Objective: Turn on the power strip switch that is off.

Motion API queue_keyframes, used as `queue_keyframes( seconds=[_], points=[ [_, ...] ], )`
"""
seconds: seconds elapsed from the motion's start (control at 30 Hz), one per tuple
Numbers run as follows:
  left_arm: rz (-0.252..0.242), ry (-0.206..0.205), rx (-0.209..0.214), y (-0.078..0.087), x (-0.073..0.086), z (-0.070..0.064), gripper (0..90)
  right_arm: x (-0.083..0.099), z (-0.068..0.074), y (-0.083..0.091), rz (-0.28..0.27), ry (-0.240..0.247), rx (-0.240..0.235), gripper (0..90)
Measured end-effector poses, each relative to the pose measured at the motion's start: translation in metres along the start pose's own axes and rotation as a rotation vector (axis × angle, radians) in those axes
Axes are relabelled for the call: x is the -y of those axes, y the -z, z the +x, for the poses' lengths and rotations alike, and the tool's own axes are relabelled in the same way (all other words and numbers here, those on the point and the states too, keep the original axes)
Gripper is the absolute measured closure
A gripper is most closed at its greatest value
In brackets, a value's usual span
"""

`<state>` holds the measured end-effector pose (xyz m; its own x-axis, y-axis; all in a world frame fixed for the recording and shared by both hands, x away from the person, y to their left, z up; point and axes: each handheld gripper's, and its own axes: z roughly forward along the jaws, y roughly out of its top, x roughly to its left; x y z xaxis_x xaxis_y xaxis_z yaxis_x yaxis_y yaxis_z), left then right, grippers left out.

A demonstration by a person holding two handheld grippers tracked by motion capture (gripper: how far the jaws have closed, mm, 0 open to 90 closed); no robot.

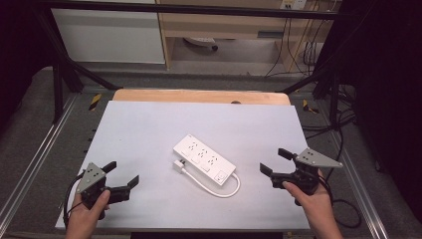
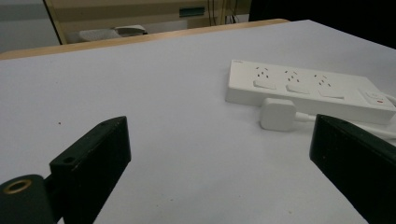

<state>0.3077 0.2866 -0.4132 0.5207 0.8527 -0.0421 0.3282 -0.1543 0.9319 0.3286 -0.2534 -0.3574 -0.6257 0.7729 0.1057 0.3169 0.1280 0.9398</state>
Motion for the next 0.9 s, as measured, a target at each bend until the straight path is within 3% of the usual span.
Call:
queue_keyframes(
  seconds=[0.7, 0.9],
  points=[
    [0.005, -0.002, 0.001, 0.000, 0.000, -0.001, 5.4, -0.008, 0.014, -0.015, 0.001, 0.029, -0.064, 23.4],
    [0.006, -0.002, 0.004, -0.001, 0.000, -0.001, 5.4, -0.012, 0.020, -0.023, 0.003, 0.046, -0.081, 31.0]
  ],
)
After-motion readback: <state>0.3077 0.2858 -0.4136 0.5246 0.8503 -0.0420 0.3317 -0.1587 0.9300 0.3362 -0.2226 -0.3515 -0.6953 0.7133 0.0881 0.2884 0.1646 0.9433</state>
